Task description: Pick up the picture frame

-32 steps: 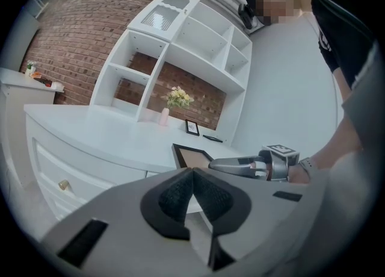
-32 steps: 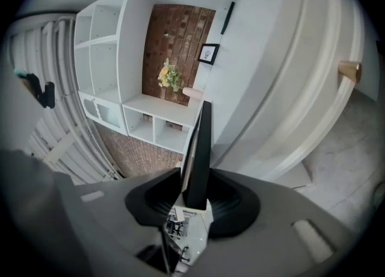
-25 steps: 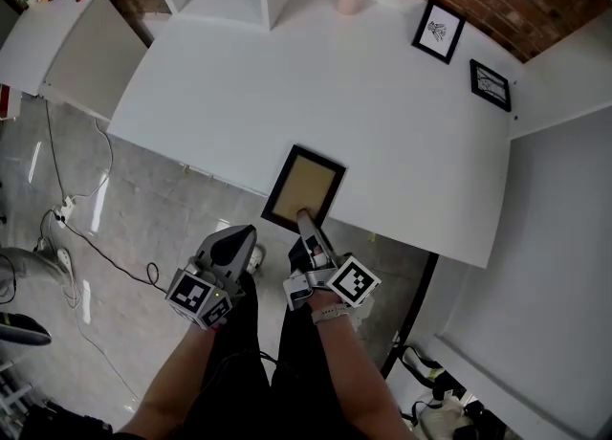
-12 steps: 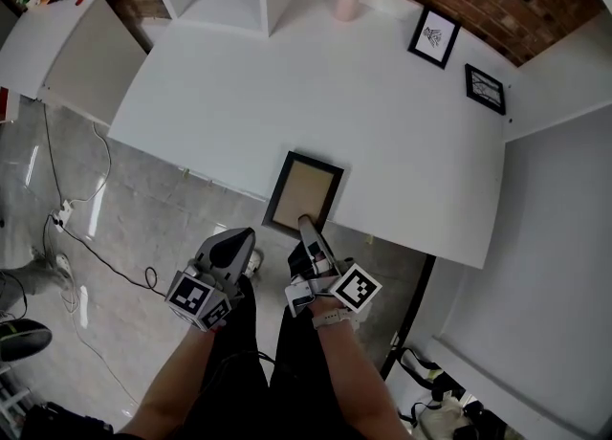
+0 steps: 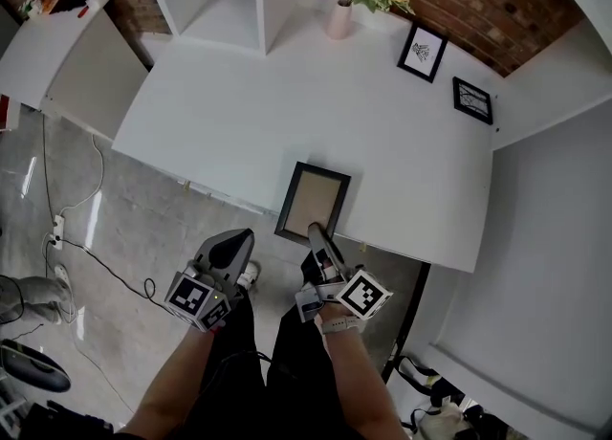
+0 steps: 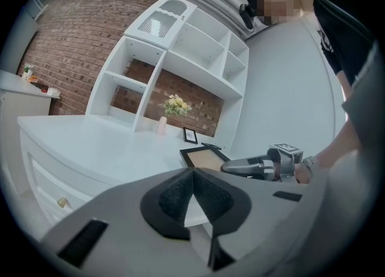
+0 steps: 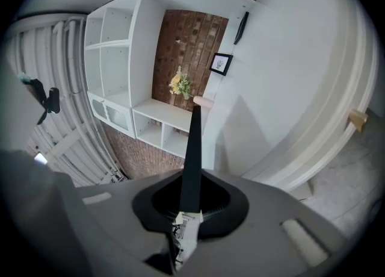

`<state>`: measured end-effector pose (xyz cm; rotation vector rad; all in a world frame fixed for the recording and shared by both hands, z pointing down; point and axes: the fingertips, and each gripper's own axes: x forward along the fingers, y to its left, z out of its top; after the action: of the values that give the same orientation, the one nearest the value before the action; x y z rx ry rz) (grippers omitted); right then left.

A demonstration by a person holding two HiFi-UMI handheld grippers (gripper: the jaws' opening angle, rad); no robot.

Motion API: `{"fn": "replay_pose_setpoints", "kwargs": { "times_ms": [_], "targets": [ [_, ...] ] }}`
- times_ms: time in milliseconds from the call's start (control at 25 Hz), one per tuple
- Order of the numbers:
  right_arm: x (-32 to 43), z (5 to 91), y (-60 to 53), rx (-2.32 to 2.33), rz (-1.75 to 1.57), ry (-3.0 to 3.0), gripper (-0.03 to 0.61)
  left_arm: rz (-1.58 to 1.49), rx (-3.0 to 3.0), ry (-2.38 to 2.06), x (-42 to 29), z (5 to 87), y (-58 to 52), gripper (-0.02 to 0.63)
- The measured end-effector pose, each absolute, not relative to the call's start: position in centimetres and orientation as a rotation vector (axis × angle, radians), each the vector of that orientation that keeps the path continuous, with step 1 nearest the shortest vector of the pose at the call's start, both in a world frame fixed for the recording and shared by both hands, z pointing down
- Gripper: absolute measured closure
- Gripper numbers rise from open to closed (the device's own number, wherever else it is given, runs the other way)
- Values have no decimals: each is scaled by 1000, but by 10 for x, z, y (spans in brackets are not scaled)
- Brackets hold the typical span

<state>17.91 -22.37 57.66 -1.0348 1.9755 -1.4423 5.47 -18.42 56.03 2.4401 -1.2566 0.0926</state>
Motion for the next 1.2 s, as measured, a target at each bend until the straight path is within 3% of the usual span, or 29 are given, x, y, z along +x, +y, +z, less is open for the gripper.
{"fn": "replay_pose_setpoints", "kwargs": {
  "times_ms": [1200],
  "targets": [
    [249, 517, -217, -1421, -1174, 2199, 549, 1, 2607, -1224, 69, 490, -226, 620]
  ]
}}
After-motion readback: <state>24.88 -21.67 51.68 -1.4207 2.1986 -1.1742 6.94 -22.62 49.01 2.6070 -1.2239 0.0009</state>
